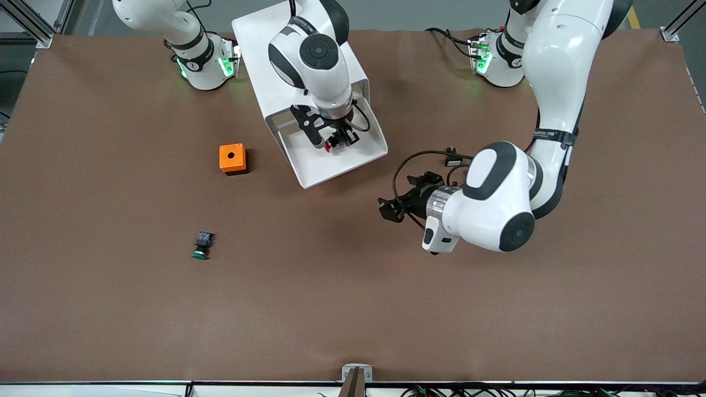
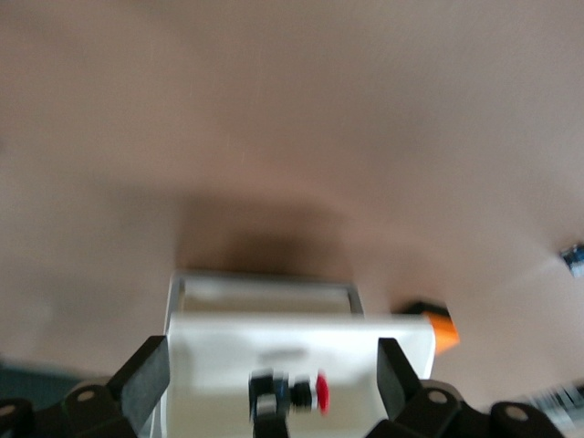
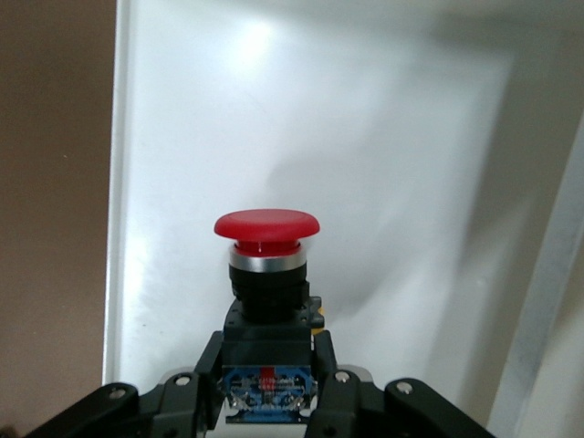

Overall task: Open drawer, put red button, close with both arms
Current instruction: 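Lower the red button into the drawer and open the right gripper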

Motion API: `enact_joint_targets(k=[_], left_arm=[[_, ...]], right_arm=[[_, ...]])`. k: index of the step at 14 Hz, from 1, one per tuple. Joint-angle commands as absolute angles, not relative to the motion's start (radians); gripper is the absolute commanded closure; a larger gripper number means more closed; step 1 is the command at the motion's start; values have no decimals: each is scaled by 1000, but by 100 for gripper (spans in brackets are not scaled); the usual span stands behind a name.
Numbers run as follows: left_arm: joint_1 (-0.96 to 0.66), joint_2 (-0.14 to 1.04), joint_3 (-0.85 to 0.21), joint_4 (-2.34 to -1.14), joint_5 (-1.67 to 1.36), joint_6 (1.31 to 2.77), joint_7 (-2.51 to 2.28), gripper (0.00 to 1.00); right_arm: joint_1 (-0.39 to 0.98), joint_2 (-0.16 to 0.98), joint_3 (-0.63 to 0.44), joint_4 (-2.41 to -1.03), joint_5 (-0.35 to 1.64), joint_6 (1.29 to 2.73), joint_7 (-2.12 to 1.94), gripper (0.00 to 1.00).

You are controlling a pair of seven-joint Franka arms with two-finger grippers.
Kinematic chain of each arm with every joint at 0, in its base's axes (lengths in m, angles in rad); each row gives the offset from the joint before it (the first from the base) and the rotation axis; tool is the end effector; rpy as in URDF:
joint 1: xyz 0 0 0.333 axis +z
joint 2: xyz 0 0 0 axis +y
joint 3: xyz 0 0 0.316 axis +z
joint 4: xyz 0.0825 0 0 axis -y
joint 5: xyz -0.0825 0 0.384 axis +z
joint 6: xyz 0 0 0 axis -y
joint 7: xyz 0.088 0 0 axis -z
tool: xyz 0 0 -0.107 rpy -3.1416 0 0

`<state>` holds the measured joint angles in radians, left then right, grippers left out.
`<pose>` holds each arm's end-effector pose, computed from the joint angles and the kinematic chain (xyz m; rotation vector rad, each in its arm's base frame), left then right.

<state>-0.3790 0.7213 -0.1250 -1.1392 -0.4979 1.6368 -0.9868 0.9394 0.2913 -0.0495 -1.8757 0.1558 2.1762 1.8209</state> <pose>0.6274 -0.3712 0.3797 2.6359 0.8081 -0.7767 0.3863 0.4889 0.3590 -2.7102 1.5106 0.1701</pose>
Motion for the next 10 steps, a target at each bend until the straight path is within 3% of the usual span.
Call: enact_joint_targets(k=[1, 2, 3, 4, 10], left_arm=[[-417, 695, -120, -1177, -359, 1727, -954, 0], [-429, 689, -121, -1178, -306, 1761, -954, 0], [-445, 686, -121, -1190, -252, 1807, -954, 0], [-465, 687, -121, -1198, -217, 1828, -956, 0], [-512, 684, -121, -1258, -91, 1887, -1057, 0]], right_arm=[[959, 302, -61, -1873, 155, 2187, 1850, 95], [957, 301, -61, -1871, 155, 2186, 1850, 87], [954, 301, -61, -1871, 155, 2184, 1850, 48], [956, 301, -63, -1871, 153, 2183, 1850, 0], [904, 301, -67, -1845, 103, 2172, 1774, 0]])
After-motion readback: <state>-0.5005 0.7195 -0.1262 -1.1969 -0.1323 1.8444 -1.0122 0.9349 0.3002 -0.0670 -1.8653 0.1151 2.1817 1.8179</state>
